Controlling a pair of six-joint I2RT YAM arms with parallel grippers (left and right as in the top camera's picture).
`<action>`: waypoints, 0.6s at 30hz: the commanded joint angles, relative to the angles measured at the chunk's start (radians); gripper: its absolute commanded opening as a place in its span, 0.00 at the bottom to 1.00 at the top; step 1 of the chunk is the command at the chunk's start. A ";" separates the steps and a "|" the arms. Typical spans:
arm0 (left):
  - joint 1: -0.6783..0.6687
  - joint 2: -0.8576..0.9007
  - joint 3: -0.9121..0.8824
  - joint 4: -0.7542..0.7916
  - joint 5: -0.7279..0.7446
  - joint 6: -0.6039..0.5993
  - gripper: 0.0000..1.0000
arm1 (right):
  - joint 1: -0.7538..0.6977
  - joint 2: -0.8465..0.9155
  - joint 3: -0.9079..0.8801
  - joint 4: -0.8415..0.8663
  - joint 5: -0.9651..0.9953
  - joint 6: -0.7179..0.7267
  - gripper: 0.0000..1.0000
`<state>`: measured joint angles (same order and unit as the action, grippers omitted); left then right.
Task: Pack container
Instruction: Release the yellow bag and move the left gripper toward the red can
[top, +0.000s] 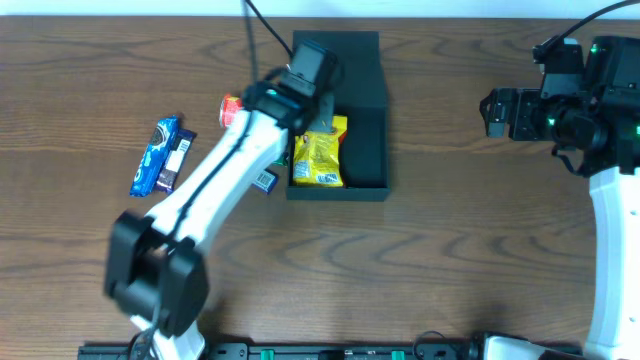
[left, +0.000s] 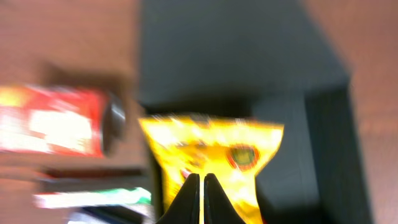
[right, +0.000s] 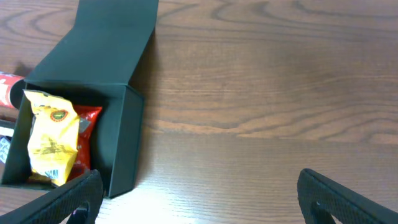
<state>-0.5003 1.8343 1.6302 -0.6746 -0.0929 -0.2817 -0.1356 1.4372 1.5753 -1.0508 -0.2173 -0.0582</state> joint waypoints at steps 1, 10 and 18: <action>0.060 -0.037 0.018 -0.011 -0.120 -0.027 0.06 | -0.007 -0.010 0.006 0.000 -0.011 0.013 0.99; 0.191 -0.017 0.016 -0.097 -0.143 -0.823 0.06 | -0.007 -0.010 0.006 0.000 -0.011 0.013 0.99; 0.190 -0.016 0.016 -0.156 0.019 -0.913 0.06 | -0.007 -0.010 0.006 0.000 -0.012 0.017 0.99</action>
<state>-0.3096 1.8065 1.6482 -0.8135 -0.1474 -1.1320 -0.1356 1.4372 1.5753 -1.0508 -0.2173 -0.0578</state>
